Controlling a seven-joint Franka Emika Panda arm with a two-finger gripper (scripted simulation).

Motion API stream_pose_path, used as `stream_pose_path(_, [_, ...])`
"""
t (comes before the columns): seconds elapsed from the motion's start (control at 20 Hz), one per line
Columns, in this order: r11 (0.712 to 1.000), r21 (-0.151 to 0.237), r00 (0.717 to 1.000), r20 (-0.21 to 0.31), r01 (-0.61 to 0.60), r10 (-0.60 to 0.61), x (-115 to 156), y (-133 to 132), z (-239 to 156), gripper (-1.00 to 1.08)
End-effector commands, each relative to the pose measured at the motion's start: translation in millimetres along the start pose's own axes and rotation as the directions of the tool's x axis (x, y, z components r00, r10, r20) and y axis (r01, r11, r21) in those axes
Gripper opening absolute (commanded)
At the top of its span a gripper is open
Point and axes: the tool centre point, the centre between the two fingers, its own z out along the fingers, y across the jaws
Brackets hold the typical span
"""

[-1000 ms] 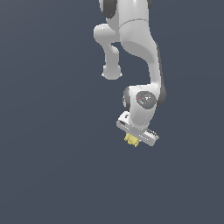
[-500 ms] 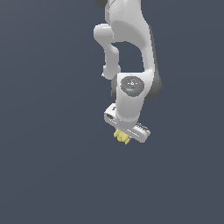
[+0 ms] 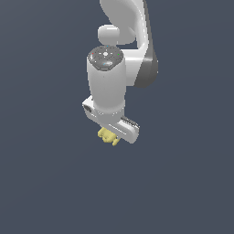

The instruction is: Pick up the object and move it to a goal position.

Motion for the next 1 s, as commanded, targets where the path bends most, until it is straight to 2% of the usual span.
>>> stream_pose_path(0.0, [1.0,-0.001,1.0,0.0,0.001,-0.001,15,13,-23,-1.0])
stream_pose_path(0.45, [1.0,-0.001,1.0,0.0,0.001,-0.001,62,50,-93,-1.0])
stream_pose_path(0.95, [1.0,-0.001,1.0,0.0,0.001,-0.001,93,72,-136,-1.0])
